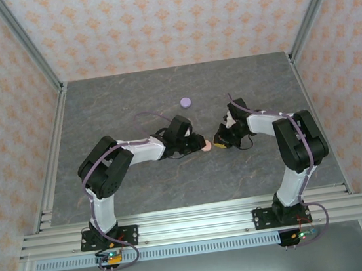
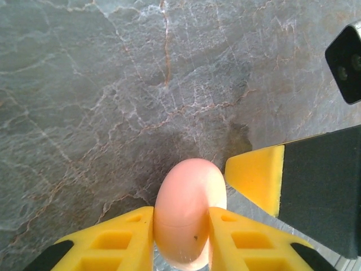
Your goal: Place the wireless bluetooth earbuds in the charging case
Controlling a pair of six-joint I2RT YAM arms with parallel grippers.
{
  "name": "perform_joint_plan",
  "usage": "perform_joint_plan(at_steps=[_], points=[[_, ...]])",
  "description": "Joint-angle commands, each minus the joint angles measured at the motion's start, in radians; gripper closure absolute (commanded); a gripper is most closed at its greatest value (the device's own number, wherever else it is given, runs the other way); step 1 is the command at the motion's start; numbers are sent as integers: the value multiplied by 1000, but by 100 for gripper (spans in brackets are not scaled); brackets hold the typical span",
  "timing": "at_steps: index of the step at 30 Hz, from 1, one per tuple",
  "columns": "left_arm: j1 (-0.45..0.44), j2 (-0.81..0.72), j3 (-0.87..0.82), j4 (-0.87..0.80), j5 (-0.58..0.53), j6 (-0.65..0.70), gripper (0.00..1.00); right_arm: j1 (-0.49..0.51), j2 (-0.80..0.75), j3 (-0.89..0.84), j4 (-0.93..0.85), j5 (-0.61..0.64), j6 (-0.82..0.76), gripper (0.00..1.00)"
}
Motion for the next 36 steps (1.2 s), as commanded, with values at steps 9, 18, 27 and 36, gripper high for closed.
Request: perform_joint_plan(at_steps=[9,18,27,36], points=[[-18,33,42,-23,-5,26,60,27,61,26,-30,9,-22,84],[-19,47,20,83,40,-29,57,26,81,24,-12,-35,-22,84],[-20,48,-20,209,61,-93,56,26,90,5,33,-89,-3,84],[-19,41,-40,283,83,-127,57,25,93,0,58,-103,18,84]])
